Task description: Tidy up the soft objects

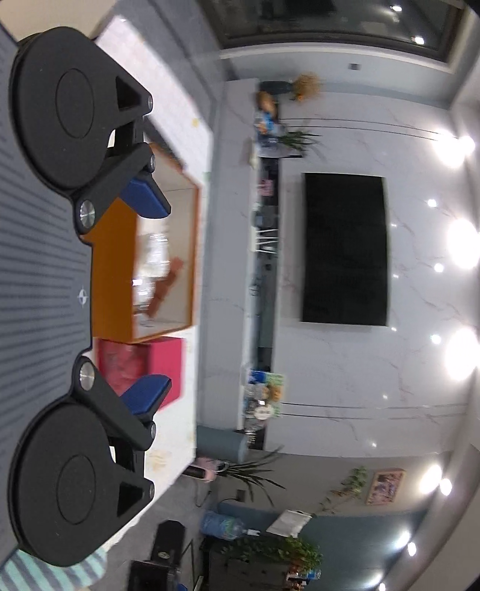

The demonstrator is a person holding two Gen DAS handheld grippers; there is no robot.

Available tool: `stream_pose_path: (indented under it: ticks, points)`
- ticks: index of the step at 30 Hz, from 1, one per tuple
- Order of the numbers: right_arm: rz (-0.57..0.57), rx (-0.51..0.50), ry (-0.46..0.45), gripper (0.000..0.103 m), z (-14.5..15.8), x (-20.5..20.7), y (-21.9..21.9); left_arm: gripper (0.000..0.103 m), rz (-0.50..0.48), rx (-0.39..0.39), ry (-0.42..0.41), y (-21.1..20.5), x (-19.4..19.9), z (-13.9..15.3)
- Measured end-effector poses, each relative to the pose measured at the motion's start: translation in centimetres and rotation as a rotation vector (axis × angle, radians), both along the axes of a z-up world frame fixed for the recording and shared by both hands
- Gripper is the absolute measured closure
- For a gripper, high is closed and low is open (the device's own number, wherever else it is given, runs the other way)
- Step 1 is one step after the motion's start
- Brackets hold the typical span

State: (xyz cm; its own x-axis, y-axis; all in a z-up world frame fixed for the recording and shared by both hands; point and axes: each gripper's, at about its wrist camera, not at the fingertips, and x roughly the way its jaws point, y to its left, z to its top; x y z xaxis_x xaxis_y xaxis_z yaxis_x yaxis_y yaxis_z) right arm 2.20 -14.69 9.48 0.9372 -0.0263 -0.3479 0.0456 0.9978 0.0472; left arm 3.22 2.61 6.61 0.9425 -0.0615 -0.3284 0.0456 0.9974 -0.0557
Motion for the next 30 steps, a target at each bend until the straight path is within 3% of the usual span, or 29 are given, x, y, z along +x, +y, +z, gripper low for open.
stream_pose_path:
  ticks: [5,9,12,19,30]
  points:
    - [-0.046,0.026,0.017,0.003,-3.1,0.5,-0.1,0.000,0.015,0.004,0.119,0.4,0.3,-3.2]
    - [-0.085,-0.054,0.036,0.003,-5.9,1.2,1.0,0.000,0.008,0.017,0.143,0.1,-0.2,-4.6]
    - [-0.083,-0.057,0.056,0.003,-7.7,1.3,1.3,0.000,0.004,0.024,0.169,0.1,-0.2,-5.6]
    - [-0.070,0.019,0.081,0.003,-9.0,1.4,0.5,0.000,-0.003,0.038,0.180,0.0,-0.4,-6.3]
    - [-0.031,0.012,0.087,0.003,-9.4,1.4,0.9,0.000,-0.018,0.059,0.182,-1.0,-0.6,-6.0]
